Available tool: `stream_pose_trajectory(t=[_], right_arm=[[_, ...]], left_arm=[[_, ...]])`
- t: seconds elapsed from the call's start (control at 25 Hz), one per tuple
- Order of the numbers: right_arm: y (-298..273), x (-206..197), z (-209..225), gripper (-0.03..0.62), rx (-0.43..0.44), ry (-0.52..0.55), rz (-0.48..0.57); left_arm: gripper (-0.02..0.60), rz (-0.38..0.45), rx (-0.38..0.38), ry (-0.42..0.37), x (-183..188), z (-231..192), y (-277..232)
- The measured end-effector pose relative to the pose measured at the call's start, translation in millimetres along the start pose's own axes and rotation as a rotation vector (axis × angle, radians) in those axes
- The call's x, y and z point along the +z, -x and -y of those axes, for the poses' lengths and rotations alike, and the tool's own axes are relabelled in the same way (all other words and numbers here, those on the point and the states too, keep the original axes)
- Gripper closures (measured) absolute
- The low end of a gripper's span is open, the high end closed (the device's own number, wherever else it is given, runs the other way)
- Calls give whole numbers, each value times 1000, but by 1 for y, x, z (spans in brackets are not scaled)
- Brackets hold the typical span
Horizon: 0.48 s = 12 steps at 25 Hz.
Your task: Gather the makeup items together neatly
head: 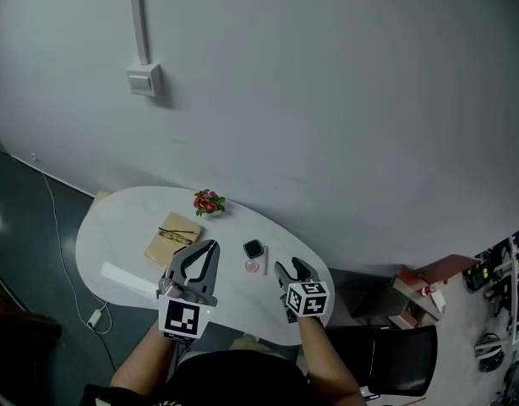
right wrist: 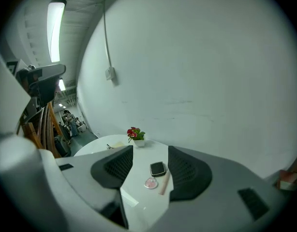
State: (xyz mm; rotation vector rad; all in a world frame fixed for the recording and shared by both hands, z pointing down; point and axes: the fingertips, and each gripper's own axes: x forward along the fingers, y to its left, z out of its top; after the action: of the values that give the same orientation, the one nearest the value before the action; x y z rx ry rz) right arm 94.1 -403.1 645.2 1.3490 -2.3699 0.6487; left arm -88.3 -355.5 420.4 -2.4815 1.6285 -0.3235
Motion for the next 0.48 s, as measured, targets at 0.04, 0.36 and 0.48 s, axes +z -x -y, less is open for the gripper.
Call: stream_pose_trajectory(t=[0.04,0.36,0.48], right_arm=[[-7,-4,4,359,8,-5,-13],[-60,-45,23,361,74,9,-147],[-77,-64,27,361,93,12,-196]], left_arm=[[557,2,7,2,2,0,-3],[557,30,64,7,14,2,-23],[557,27,68,17,13,6,-27]])
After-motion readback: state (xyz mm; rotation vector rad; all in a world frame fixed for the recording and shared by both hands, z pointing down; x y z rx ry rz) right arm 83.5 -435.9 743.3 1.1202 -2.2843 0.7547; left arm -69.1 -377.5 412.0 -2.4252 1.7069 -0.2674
